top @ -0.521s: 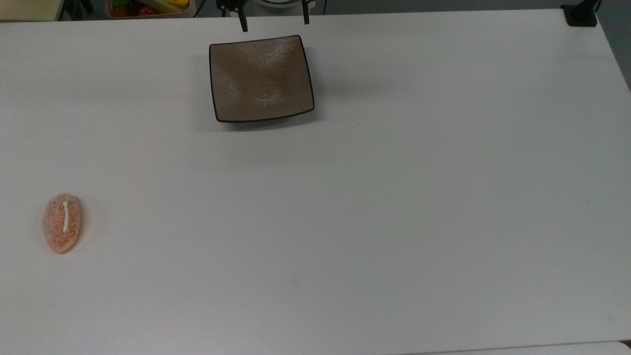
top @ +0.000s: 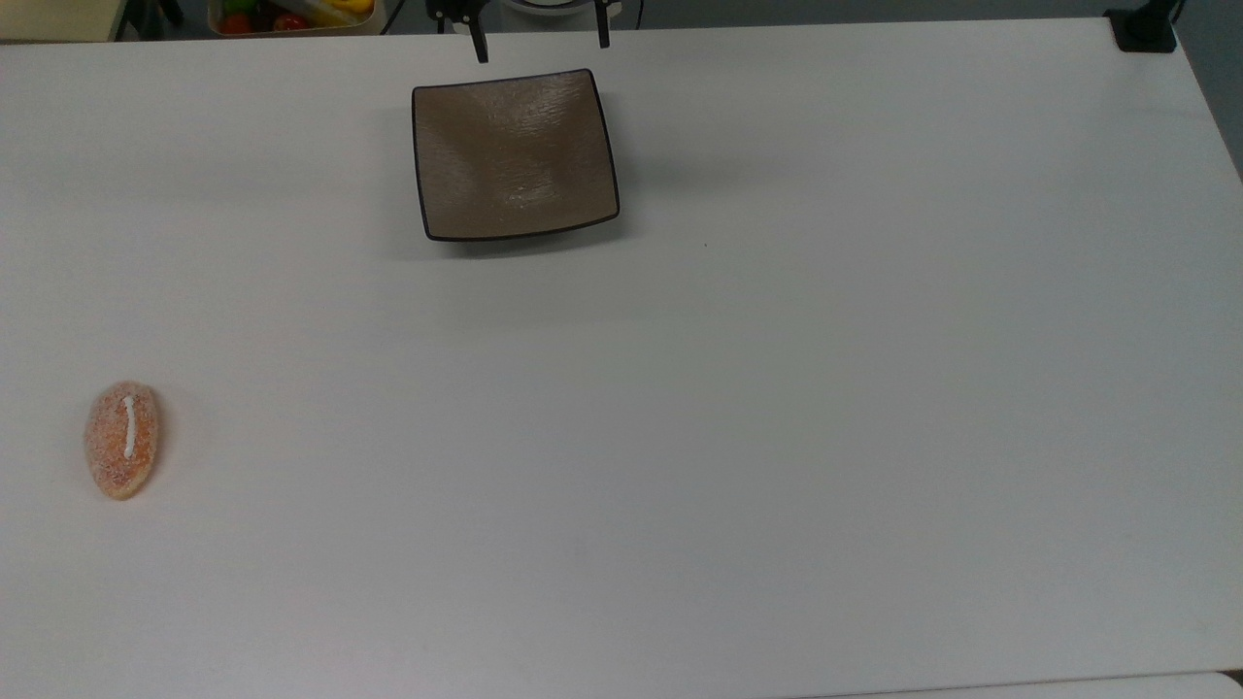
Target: Bread is placed on a ceramic plate
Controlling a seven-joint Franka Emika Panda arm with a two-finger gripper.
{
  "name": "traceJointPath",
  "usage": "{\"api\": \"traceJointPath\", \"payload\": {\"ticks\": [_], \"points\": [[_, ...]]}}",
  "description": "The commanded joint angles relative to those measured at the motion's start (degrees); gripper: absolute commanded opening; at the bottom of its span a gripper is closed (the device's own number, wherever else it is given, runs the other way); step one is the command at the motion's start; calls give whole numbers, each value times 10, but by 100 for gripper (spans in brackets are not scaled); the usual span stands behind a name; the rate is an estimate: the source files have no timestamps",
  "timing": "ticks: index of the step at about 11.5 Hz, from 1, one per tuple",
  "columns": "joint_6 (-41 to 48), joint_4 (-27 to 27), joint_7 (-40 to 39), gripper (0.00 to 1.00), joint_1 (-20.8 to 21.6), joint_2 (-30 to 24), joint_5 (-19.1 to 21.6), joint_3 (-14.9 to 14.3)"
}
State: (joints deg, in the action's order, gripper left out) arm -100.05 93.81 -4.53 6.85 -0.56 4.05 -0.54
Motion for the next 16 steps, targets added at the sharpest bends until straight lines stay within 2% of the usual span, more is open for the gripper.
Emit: {"api": "traceJointPath", "payload": {"ticks": [1, 6, 12, 16], "points": [[-8, 11, -5, 100, 10, -8, 3, -11], [-8, 14, -13, 100, 9, -8, 6, -10], [-15, 9, -14, 100, 4, 19, -1, -11], [-16, -4, -45, 100, -32, 24, -4, -11]]}}
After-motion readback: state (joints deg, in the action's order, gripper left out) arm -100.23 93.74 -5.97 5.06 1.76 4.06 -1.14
